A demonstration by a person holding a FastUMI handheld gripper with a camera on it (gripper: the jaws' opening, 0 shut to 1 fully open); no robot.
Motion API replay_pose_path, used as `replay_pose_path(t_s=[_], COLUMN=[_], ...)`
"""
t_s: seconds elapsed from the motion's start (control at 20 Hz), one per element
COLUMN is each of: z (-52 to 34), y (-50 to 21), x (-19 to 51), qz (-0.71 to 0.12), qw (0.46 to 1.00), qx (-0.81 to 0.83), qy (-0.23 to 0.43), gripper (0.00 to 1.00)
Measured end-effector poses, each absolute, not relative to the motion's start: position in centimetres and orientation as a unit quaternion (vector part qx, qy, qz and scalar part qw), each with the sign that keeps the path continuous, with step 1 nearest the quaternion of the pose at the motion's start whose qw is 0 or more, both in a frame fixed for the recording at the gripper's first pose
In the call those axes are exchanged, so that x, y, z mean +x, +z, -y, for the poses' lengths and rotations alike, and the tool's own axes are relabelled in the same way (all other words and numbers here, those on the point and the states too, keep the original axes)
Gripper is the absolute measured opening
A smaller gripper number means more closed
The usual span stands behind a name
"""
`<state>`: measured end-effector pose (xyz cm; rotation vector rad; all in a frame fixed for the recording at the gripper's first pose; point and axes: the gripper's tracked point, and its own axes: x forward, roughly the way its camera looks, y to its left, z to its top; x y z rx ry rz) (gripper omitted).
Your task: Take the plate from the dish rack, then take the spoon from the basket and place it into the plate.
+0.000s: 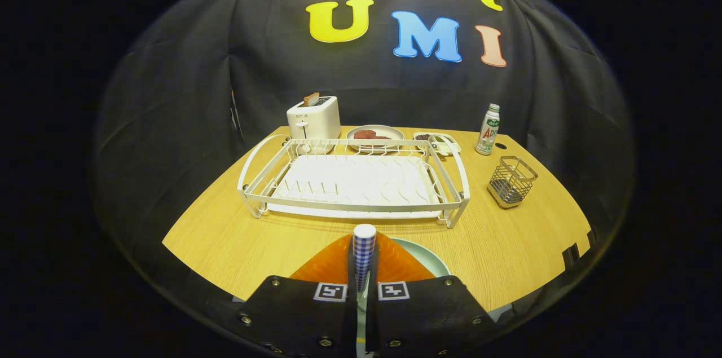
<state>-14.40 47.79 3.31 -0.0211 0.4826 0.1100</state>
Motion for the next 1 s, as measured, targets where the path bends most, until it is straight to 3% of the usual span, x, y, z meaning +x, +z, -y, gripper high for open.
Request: replay_pose_path(t_s=[0.1,0.55,1.0], z=[-47.4,-45.6,-44.4], y=[3.4,4.6,5.8], x=[-14.3,-13.2,-12.1], qz=[-0.239,-0.228,-0.217], qw=[0.970,0.974,0.976], qx=[-0.003,0.001,0.008], qy=[0.048,0.017,0.003], gripper=[0.12,0.21,0.21])
